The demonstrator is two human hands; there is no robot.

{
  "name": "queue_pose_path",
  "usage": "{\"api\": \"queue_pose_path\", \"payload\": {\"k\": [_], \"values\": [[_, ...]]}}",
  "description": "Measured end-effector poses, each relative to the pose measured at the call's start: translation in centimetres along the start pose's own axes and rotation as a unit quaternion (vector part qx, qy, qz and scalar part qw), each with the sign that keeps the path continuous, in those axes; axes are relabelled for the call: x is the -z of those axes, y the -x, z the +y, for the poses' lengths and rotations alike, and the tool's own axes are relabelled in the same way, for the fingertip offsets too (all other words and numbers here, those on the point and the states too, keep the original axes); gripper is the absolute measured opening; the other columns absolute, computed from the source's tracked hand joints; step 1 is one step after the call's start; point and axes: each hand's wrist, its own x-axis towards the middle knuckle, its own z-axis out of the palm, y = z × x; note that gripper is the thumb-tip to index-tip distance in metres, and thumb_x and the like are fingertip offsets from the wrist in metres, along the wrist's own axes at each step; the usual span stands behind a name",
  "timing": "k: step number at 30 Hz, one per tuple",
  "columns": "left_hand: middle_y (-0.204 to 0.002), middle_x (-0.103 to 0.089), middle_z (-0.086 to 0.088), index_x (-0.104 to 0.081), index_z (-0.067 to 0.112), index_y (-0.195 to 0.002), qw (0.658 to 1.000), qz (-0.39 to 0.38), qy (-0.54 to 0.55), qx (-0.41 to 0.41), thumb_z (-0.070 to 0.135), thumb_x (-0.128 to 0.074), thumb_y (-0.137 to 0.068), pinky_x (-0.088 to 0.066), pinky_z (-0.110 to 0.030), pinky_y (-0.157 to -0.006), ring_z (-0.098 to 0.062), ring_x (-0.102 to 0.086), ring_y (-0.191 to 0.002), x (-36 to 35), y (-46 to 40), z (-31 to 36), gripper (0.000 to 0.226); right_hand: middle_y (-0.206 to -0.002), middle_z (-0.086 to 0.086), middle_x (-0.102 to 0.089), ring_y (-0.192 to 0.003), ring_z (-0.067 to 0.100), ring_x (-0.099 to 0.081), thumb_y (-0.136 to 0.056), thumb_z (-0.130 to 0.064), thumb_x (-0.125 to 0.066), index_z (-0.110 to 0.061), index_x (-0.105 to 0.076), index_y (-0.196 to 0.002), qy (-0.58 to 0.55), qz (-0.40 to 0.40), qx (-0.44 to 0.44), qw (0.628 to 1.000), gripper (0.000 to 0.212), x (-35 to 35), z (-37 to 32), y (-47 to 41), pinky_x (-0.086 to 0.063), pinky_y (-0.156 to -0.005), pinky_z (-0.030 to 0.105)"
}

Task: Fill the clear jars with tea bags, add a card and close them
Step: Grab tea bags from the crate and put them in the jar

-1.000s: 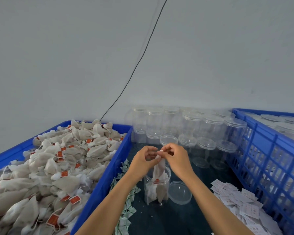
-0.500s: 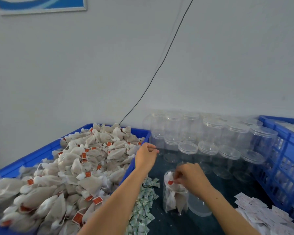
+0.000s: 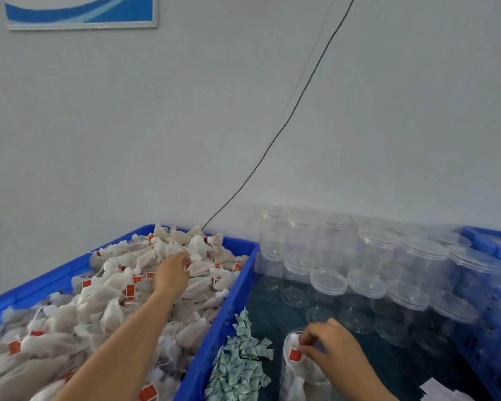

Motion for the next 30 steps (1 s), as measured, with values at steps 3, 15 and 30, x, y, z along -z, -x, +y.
{"api": "queue_pose_path", "payload": {"k": [3,15,30], "values": [[-0.119,-0.063,-0.006,-0.059,0.014,-0.12,0.999,-0.024,-0.039,0.01,0.02,-0.061,-0.094,-0.049,-0.031,-0.085,-0.022,-0.06,-0.103,-0.6,-0.6,-0.4,0.028,-0.087,-0.012,-0.056,-0.087,-0.001,-0.051,-0.082,-0.042,-0.071,-0.043,-0.052,-0.07,-0.022,0.009,-0.002,1.0,0.022,-0.4,0.3,-0.1,-0.04,-0.077,0.013],[-0.096,-0.064,-0.007,-0.055,0.017,-0.111,0.994,0.095,0.03,0.047,0.028,-0.049,-0.098,-0.043,-0.035,-0.068,-0.021,-0.055,-0.08,-1.0,-0.2,2.0,0.018,-0.079,-0.019,-0.062,-0.088,-0.002,-0.049,-0.085,-0.034,-0.07,-0.035,-0.06,-0.073,-0.072,0.05,0.011,0.996,0.015,-0.7,0.3,0.1,-0.041,-0.078,0.016],[-0.08,-0.07,-0.003,-0.064,0.02,-0.079,0.923,-0.132,0.342,-0.12,0.021,-0.066,-0.089,-0.058,-0.036,-0.071,-0.025,-0.068,-0.077,3.5,10.6,16.3,0.01,-0.096,-0.002,-0.068,-0.095,0.01,-0.063,-0.093,0.009,-0.047,-0.014,-0.065,-0.094,-0.438,0.311,-0.086,0.839,0.03,-2.8,-0.9,4.1,-0.049,-0.088,0.027]]}}
